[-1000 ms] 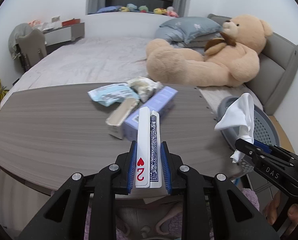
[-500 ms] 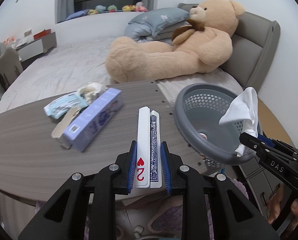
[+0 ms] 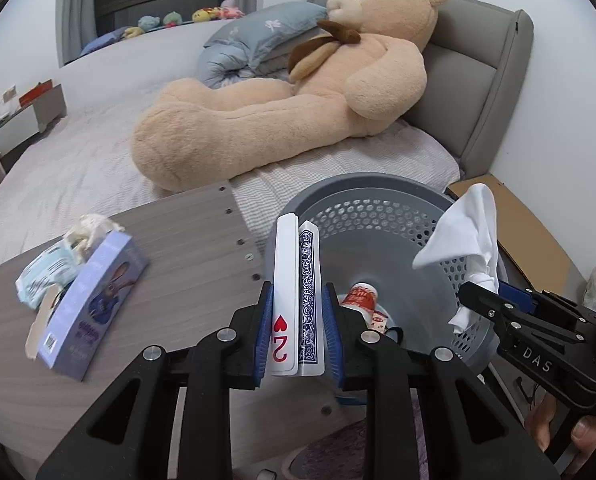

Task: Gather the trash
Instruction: 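Carry card box and white cloth over the grey basket and open both tools, then move both tools back over the table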

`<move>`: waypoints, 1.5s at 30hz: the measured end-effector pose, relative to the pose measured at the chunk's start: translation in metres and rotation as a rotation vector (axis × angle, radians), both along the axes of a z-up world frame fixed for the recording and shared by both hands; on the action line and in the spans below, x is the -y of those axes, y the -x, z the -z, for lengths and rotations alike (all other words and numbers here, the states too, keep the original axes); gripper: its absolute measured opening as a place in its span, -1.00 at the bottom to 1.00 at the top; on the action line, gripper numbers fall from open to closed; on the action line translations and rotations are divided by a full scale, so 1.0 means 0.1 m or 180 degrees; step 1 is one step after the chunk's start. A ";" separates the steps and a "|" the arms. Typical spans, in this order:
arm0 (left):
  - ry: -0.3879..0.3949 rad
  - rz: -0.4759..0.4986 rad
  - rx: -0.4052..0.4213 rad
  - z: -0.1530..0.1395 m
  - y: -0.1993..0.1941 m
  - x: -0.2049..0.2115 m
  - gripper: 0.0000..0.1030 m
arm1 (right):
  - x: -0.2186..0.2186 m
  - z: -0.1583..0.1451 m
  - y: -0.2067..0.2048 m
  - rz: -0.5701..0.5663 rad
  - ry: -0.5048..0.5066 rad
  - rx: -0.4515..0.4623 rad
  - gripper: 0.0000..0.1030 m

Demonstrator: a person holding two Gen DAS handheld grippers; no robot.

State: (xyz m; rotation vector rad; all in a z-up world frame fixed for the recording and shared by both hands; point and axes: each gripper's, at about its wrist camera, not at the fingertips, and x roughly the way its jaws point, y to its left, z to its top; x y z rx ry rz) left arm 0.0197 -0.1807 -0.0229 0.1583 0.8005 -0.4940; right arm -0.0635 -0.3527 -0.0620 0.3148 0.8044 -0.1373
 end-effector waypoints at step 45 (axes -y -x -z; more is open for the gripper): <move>-0.0108 -0.0141 0.0038 0.01 -0.03 -0.01 0.57 | 0.03 0.05 0.04 0.0064 -0.0189 0.0018 0.12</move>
